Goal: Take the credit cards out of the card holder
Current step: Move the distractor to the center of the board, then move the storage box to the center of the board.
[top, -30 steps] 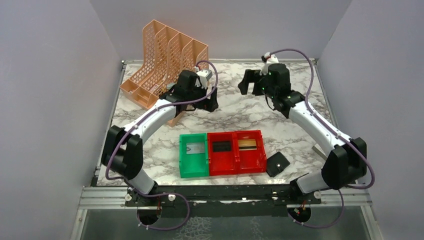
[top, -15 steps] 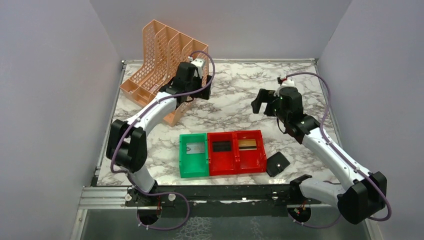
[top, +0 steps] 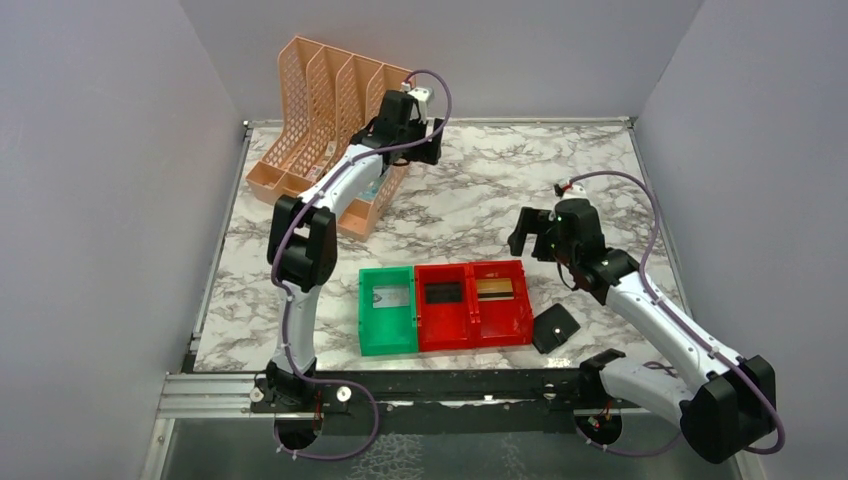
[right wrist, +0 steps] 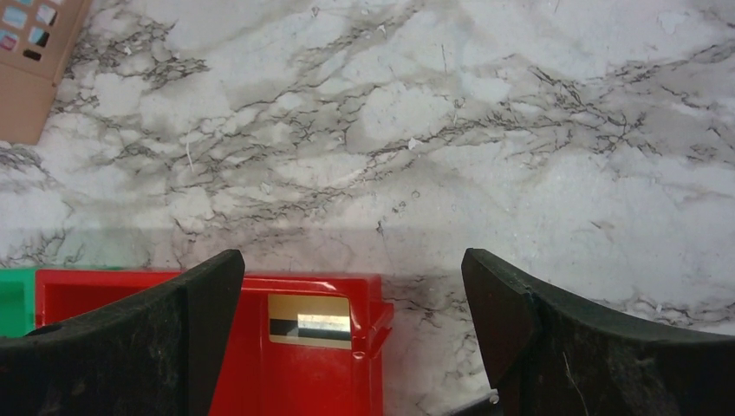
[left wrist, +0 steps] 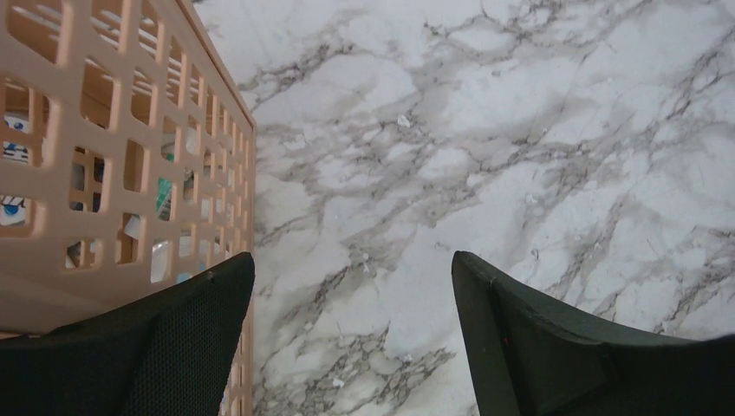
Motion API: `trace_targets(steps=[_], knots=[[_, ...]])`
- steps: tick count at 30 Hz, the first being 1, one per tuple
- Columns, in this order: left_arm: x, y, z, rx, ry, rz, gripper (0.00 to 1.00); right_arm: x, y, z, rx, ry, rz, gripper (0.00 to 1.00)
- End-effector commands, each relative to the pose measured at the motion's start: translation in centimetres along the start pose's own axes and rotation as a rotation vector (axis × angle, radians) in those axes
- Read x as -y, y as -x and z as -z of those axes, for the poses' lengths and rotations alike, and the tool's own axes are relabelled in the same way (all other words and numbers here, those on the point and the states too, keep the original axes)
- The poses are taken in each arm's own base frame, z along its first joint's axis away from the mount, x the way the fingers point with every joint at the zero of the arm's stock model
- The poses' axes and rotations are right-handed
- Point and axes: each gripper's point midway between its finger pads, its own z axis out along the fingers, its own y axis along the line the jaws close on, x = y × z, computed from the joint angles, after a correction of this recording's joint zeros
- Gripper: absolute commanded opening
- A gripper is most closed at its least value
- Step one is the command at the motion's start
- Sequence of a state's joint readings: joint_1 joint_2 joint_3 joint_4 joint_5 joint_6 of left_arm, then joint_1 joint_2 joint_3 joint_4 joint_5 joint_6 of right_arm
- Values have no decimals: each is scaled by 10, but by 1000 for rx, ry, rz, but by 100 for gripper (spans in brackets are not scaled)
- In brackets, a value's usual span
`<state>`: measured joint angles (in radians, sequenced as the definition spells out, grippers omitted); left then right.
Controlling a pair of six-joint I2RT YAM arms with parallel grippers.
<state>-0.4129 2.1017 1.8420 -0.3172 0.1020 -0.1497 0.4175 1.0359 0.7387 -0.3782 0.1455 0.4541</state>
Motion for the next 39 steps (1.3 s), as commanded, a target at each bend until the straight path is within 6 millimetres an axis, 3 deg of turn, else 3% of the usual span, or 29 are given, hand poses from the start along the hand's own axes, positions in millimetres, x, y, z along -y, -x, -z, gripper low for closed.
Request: trace_targets(steps=[1,9,14,18,22,26,30,36,39], knots=[[-25,39,-9,75,40,71,87,3,-10,5,-24,-6,-14,99],[-37,55,-26,98,-11,106,88,-4,-20,3,-69,40,-9,99],[-43,57,-34,90,-58,115,91,-38,-31,9,-153,243,40,100],[-50,63,-36,105,-74,108,93,-78,-47,23,-246,508,86,97],[-60,62,-39,99,-96,133,93,-103,-64,35,-333,695,83,82],[-62,61,-36,93,-110,139,93,-98,-74,22,-372,595,135,71],[-52,67,-21,97,-147,130,93,-95,-85,8,-397,470,196,64],[-46,66,6,91,-146,102,93,-95,-91,-8,-380,303,238,59],[-49,56,15,71,-120,102,93,-101,-94,-13,-382,270,272,58]])
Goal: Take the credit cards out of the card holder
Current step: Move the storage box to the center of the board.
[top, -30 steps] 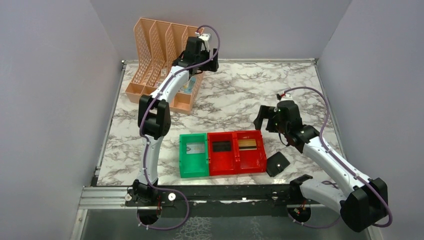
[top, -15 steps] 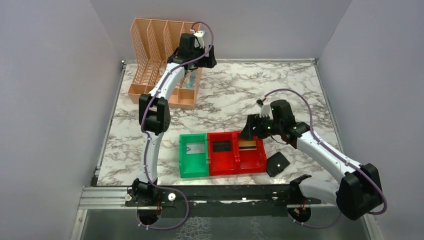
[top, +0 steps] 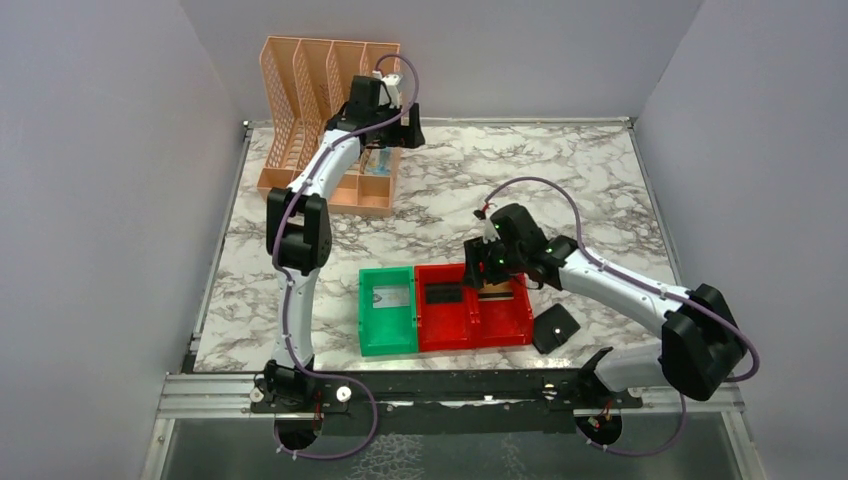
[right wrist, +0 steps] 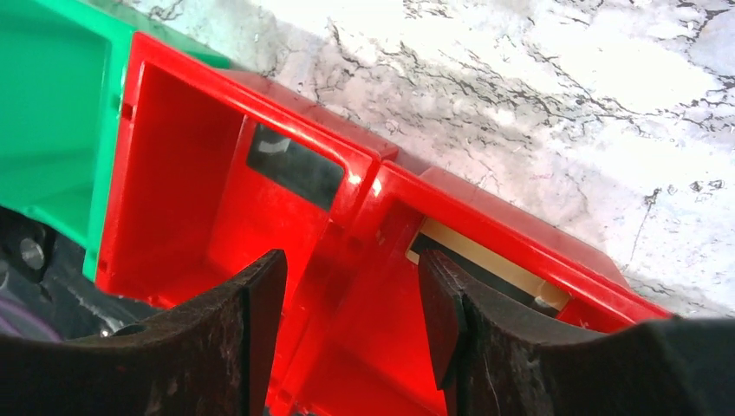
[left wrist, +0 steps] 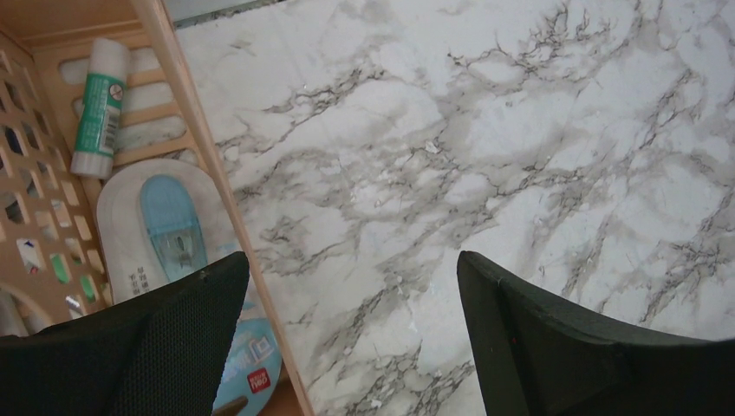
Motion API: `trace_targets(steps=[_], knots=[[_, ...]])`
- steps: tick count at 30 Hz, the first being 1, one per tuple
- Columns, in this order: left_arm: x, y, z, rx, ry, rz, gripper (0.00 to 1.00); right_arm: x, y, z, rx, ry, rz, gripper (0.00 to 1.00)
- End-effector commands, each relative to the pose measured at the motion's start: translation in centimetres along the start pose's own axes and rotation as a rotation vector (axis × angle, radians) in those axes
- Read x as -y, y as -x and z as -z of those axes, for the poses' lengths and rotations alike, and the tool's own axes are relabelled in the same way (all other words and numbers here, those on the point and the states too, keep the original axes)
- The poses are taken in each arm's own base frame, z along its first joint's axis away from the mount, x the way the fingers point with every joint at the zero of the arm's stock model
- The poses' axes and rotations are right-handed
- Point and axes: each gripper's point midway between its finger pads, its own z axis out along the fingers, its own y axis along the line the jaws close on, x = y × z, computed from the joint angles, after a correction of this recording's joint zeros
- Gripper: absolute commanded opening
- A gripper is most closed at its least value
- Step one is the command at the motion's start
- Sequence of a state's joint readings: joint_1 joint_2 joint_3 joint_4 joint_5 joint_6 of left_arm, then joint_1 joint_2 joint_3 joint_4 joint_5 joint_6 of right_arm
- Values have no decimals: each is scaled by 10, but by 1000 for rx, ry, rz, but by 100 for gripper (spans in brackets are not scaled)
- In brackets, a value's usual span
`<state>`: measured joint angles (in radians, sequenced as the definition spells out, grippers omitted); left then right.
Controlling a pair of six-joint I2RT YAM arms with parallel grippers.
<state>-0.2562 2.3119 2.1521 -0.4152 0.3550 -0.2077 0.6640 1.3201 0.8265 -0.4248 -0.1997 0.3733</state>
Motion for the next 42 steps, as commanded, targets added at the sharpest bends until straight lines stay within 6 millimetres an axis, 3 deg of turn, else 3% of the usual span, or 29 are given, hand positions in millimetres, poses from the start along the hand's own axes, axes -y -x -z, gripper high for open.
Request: trace_targets(steps=[1,6,12,21,26,33,42], knots=[[12,24,42,57,10,-43,93,9,10,-10,15,-146,13,56],[17,7,56,30,12,-46,93,15,16,-22,20,-223,4,45],[26,1,79,35,11,-51,93,32,40,-18,117,-340,-18,36],[42,-14,114,51,1,-47,93,55,77,-20,230,-465,9,35],[48,-28,133,50,-4,-43,93,88,94,-18,242,-514,-29,35],[56,-47,156,62,-17,-19,93,114,120,-15,290,-504,-66,34],[60,-90,177,40,-21,29,93,152,158,-29,323,-512,-148,34]])
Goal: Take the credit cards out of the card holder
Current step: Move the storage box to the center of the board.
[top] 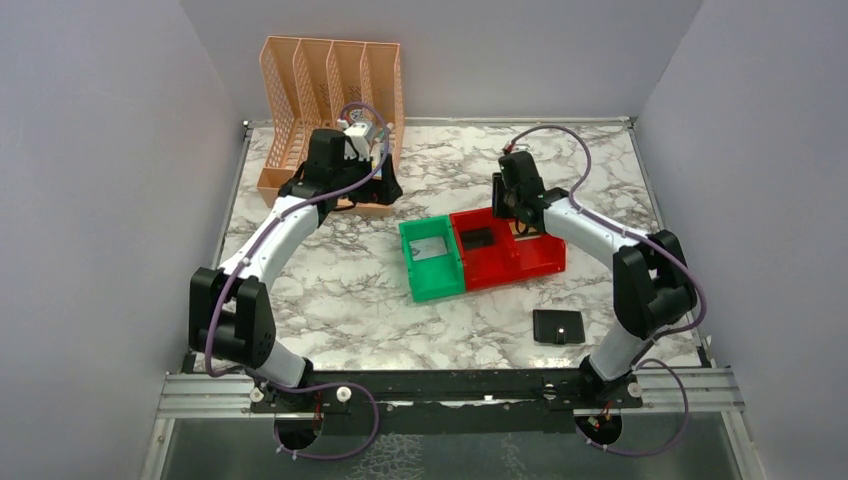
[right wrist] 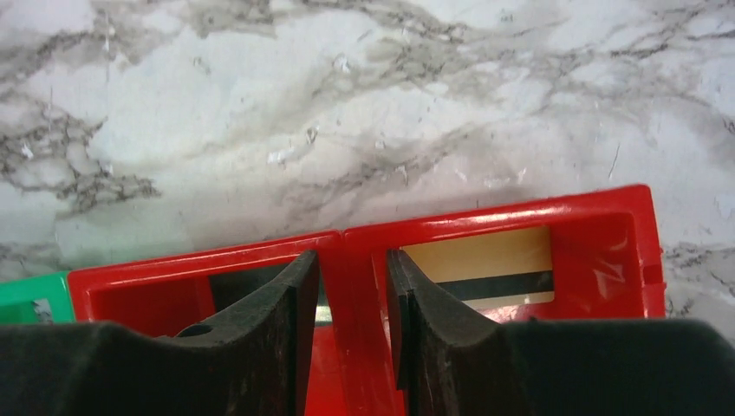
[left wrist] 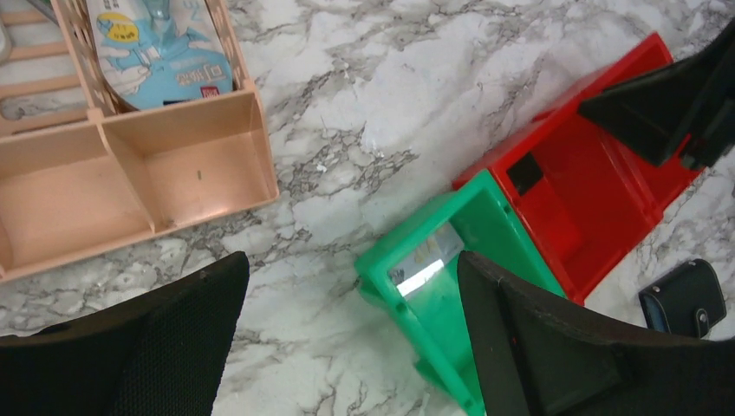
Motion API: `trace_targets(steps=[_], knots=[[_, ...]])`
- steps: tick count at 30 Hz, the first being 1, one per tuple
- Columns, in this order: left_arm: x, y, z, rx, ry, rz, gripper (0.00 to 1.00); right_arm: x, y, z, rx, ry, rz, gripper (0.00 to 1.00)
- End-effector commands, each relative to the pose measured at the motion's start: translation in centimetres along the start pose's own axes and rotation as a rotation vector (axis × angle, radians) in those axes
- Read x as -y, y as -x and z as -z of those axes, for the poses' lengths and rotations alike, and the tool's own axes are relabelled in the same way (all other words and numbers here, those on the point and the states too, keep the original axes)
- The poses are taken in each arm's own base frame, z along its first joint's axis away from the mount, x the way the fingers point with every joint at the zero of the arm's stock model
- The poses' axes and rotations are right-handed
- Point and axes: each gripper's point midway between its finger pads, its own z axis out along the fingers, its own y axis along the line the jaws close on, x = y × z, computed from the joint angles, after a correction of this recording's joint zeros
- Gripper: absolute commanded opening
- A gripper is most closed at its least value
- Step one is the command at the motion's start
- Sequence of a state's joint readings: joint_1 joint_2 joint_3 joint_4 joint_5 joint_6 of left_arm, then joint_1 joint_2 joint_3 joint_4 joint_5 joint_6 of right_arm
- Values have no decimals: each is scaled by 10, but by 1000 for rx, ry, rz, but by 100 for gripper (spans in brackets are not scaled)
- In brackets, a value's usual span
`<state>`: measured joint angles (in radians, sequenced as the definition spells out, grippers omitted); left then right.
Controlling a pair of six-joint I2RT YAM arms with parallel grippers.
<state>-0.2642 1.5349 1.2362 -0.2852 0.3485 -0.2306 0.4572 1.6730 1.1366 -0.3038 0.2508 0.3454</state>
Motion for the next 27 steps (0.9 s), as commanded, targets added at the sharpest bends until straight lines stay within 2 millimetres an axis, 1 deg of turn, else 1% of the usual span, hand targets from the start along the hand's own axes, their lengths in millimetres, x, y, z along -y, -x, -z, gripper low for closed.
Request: trace_targets(steps=[1,7,11,16,20,24,27], knots=[[11,-5,17,47,-19,14,93,-1,32,-21,56,22,-44,34],[12,-38,27,20,-23,47,93,6,49,-43,64,7,-81,34],[14,-51,32,14,-24,66,93,12,56,-55,59,-3,-124,33],[18,-66,30,-6,-34,91,93,18,52,-65,34,-14,-171,31],[25,-78,27,-30,-44,88,93,19,45,-70,14,4,-168,31],[29,-86,24,-40,-45,90,93,32,33,-69,-7,-55,-214,32],[32,-88,22,-43,-42,89,93,42,34,-65,25,-102,-247,32]])
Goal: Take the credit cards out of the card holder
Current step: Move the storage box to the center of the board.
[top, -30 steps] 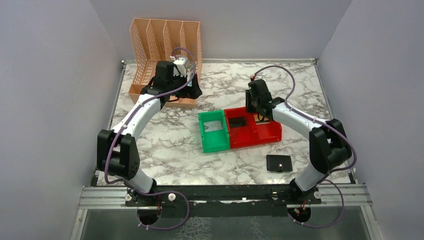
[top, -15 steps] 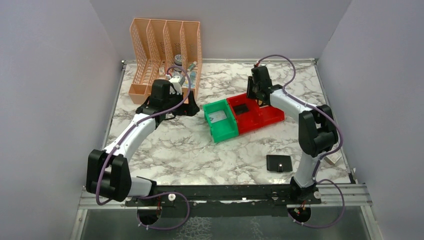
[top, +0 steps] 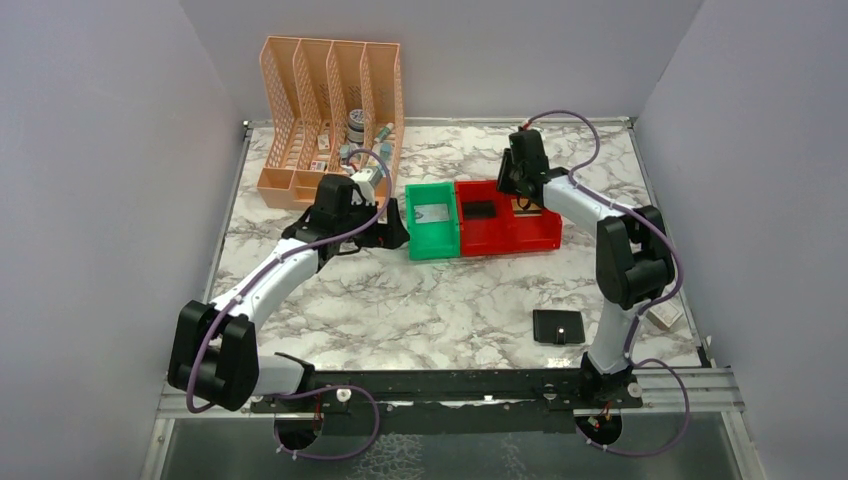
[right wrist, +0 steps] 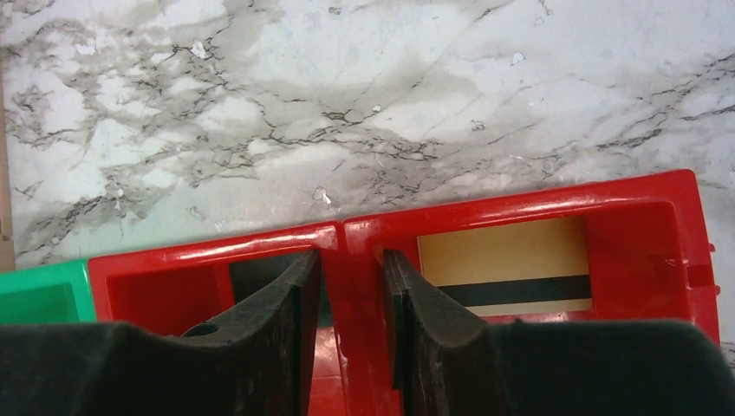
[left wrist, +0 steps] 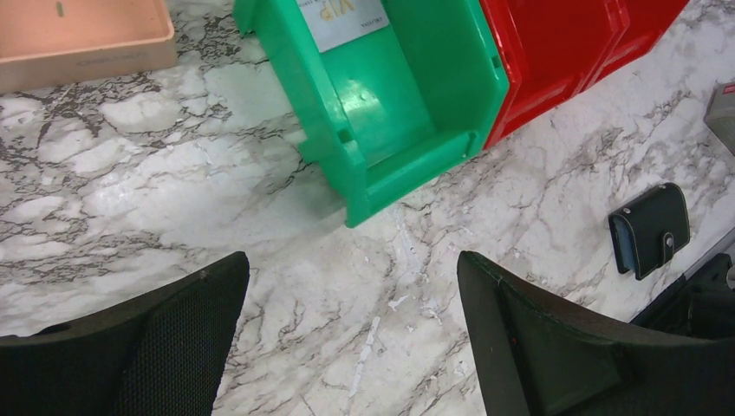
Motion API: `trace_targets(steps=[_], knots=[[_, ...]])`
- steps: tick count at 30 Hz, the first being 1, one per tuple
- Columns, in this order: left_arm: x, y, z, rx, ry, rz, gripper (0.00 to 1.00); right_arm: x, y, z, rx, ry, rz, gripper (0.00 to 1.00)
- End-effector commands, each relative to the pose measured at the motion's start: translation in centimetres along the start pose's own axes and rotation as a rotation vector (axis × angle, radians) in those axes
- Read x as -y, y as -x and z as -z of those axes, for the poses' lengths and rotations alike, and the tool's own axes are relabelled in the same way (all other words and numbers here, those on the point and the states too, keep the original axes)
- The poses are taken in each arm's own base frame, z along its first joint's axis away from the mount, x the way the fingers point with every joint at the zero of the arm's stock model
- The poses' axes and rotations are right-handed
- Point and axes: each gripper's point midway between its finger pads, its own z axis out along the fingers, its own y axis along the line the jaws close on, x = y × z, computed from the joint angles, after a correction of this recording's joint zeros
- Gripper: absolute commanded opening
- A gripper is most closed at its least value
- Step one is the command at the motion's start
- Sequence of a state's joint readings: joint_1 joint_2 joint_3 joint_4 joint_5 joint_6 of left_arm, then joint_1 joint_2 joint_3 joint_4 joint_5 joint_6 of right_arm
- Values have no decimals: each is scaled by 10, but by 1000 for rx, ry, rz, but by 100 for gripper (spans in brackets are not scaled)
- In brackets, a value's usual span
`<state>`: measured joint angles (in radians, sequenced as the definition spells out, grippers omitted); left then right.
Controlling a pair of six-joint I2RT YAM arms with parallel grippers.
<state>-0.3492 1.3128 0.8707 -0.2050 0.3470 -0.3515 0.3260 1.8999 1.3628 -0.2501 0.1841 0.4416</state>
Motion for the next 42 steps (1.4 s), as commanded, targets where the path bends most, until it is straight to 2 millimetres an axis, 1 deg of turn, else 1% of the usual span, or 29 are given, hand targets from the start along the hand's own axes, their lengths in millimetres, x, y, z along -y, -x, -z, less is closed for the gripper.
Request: trace_targets(steps=[1,6,9,15,22,25,27,29,30,33,34,35,37,39,42], knots=[[7,8,-1,48,3,-10,93,24,-12,-4,2,-95,-55,31],[9,7,-2,47,14,-16,93,30,-3,-10,15,-119,-66,31],[9,7,-2,49,18,-15,93,29,3,-11,20,-105,-70,31],[8,4,-3,45,21,-15,93,10,11,-11,39,12,1,31],[8,4,-1,49,22,-22,93,-11,19,-20,13,117,128,31],[6,4,-1,53,32,-26,93,-10,17,-23,-8,108,130,31],[4,4,-1,56,39,-26,93,-10,15,-20,-25,102,113,36],[3,4,0,59,49,-24,94,-13,20,-10,-32,117,106,44],[2,4,1,63,52,-26,95,-18,25,-2,-29,140,106,48],[-1,6,6,97,73,-32,99,-35,51,31,5,226,131,62],[-2,8,9,116,82,-35,99,-32,61,43,15,202,115,65],[-3,11,12,136,93,-38,99,-28,68,54,22,172,99,68],[-5,16,20,182,113,-41,99,-10,74,73,58,86,68,74],[-6,20,29,230,126,-39,99,9,66,92,104,24,21,84],[-6,25,46,302,143,-35,99,44,32,114,127,-67,-38,96]])
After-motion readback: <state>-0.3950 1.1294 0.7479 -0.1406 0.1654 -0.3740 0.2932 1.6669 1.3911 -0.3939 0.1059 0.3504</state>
